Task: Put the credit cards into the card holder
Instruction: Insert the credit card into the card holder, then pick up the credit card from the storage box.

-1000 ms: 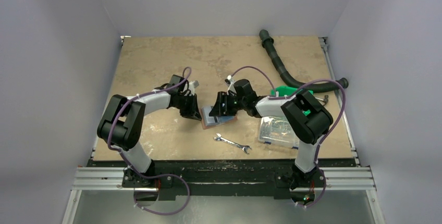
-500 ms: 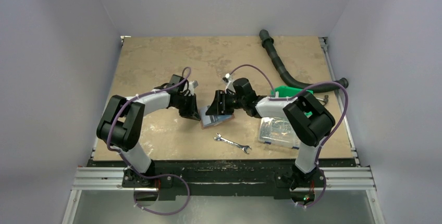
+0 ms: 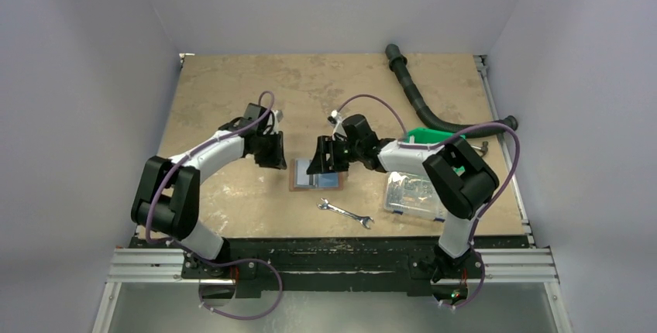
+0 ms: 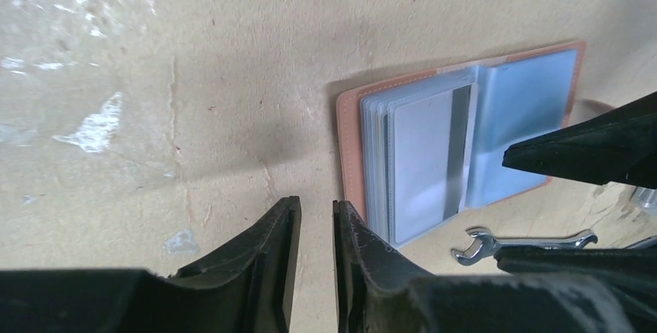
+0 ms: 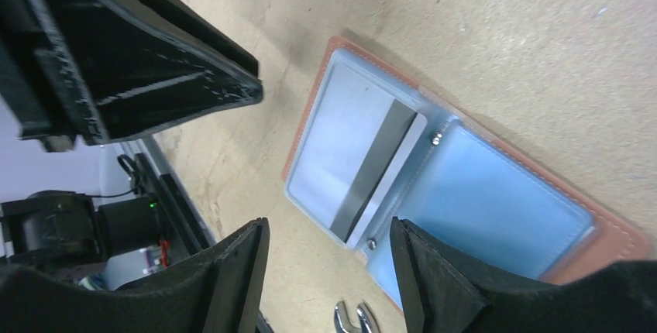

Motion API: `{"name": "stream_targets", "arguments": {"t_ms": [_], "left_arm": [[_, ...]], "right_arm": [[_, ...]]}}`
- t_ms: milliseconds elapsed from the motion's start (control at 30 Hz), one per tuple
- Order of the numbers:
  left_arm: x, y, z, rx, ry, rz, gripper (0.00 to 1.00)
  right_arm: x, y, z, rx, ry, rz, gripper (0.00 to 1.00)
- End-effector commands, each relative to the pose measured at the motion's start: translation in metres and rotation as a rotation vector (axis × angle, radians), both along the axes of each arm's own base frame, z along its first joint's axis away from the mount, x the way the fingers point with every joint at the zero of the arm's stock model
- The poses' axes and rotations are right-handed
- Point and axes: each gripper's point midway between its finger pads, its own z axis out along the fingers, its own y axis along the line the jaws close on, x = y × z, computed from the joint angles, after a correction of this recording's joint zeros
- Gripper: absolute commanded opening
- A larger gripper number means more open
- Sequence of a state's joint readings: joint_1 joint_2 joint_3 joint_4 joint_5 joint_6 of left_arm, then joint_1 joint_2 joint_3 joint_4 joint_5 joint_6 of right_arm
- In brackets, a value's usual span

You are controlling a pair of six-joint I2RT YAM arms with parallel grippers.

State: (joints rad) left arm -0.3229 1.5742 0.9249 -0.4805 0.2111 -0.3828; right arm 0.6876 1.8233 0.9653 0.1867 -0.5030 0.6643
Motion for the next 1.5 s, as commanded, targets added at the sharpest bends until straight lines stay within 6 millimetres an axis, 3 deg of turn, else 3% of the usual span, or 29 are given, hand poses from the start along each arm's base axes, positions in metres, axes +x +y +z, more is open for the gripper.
{"name": "stream_targets", "arguments": {"t_ms": [0,167,333,433,533,633,767,900,1033,1467], "left_arm": [[0.014,0.006,0.030,0.020,-0.087,0.009,0.27],[0.018,-0.022,0.060,-0.132,-0.117,-0.052,0.31],[0.050,-0.063,0.123,-0.366,-0.260,-0.071,0.44],[0.074,-0.085,0.157,-0.438,-0.348,-0.094,0.50],[0.085,-0.104,0.165,-0.445,-0.381,-0.145,0.53],[0.089,-0.110,0.150,-0.420,-0.370,-0.182,0.55],[0.083,-0.103,0.123,-0.361,-0.334,-0.209,0.57],[0.076,-0.096,0.121,-0.323,-0.347,-0.212,0.59],[0.074,-0.096,0.125,-0.323,-0.356,-0.217,0.61],[0.073,-0.097,0.122,-0.330,-0.345,-0.224,0.62]], "right_arm": [[0.016,-0.008,0.030,-0.041,-0.126,-0.008,0.67],[0.029,-0.032,0.035,-0.134,-0.176,-0.066,0.67],[0.047,-0.101,0.047,-0.376,-0.300,-0.200,0.69],[0.051,-0.149,0.073,-0.494,-0.383,-0.322,0.72],[0.056,-0.195,0.099,-0.518,-0.424,-0.460,0.79],[0.060,-0.233,0.103,-0.468,-0.380,-0.555,0.86],[0.065,-0.254,0.086,-0.403,-0.275,-0.598,0.87],[0.073,-0.277,0.070,-0.396,-0.212,-0.677,0.89],[0.076,-0.288,0.049,-0.412,-0.139,-0.679,0.88],[0.086,-0.272,0.018,-0.344,-0.088,-0.616,0.85]]}}
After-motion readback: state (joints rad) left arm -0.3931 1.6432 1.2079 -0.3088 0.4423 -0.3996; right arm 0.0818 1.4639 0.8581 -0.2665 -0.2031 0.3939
